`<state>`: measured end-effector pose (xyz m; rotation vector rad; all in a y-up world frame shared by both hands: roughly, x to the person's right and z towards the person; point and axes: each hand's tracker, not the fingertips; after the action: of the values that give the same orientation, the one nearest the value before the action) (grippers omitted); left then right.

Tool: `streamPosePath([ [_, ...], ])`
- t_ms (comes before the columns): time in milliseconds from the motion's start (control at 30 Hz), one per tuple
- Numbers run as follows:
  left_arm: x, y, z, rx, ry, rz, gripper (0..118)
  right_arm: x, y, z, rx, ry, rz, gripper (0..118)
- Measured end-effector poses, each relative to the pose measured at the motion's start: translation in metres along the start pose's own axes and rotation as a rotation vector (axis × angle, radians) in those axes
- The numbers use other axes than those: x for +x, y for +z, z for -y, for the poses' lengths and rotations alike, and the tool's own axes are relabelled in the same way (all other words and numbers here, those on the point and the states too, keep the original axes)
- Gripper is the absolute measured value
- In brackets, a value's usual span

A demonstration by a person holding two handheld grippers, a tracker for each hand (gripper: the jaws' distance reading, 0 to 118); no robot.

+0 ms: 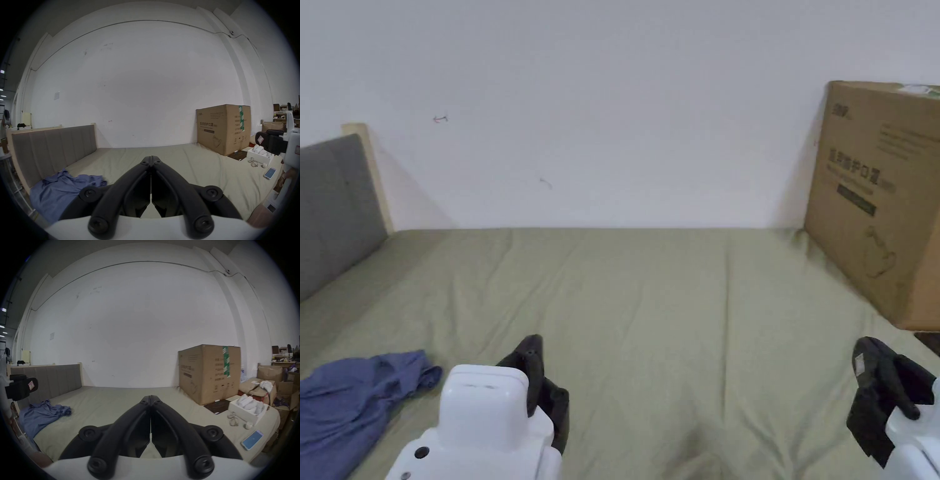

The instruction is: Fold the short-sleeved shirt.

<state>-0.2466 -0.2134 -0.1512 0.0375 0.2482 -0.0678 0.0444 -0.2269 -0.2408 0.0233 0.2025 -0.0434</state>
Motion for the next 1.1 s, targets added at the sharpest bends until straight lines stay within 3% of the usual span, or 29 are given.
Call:
streamPosePath([
  [67,-0.031,0.016,0.001,-0.022,-0.01,-0.082,0,-0.028,-0.015,0.0,-0.02,0.002,-0.048,0],
  [200,-0.107,0.057,0.004,-0.058,-0.014,-0.34,0,-0.102,-0.039,-0.002,-0.048,-0.094,-0.324,0],
  [367,-0.157,0.083,0.015,-0.103,0.037,-0.511,0,-0.18,-0.036,0.001,-0.017,-0.005,-0.543,0],
  [467,-0.16,0.085,0.025,-0.106,0.021,-0.518,0,-0.19,-0.039,0.003,-0.037,-0.017,-0.573,0],
  [633,-0.182,0.041,0.017,-0.088,0.017,-0.485,0,-0.171,-0.05,0.01,-0.09,-0.002,-0.584,0],
  [733,-0.23,-0.016,0.01,-0.26,0.067,-0.457,0,-0.155,-0.058,0.017,-0.152,0.076,-0.515,0],
  [833,-0.295,-0.086,0.034,-0.53,0.279,-0.28,2,-0.137,-0.065,0.026,-0.22,0.111,-0.475,0],
  [867,-0.313,-0.107,0.05,-0.636,0.333,-0.233,8,-0.131,-0.07,0.029,-0.243,0.117,-0.467,0],
  [933,-0.336,-0.14,0.087,-0.792,0.382,-0.223,46,-0.118,-0.073,0.034,-0.279,0.138,-0.439,0],
  [967,-0.345,-0.152,0.108,-0.827,0.411,-0.243,68,-0.111,-0.074,0.038,-0.293,0.137,-0.409,0],
  [1000,-0.351,-0.162,0.125,-0.851,0.43,-0.257,99,-0.103,-0.078,0.044,-0.311,0.109,-0.383,0],
  [1033,-0.355,-0.171,0.142,-0.882,0.437,-0.275,115,-0.096,-0.081,0.049,-0.338,0.074,-0.357,0],
  [1100,-0.358,-0.19,0.17,-0.939,0.391,-0.293,114,-0.083,-0.09,0.061,-0.434,0.001,-0.261,0],
])
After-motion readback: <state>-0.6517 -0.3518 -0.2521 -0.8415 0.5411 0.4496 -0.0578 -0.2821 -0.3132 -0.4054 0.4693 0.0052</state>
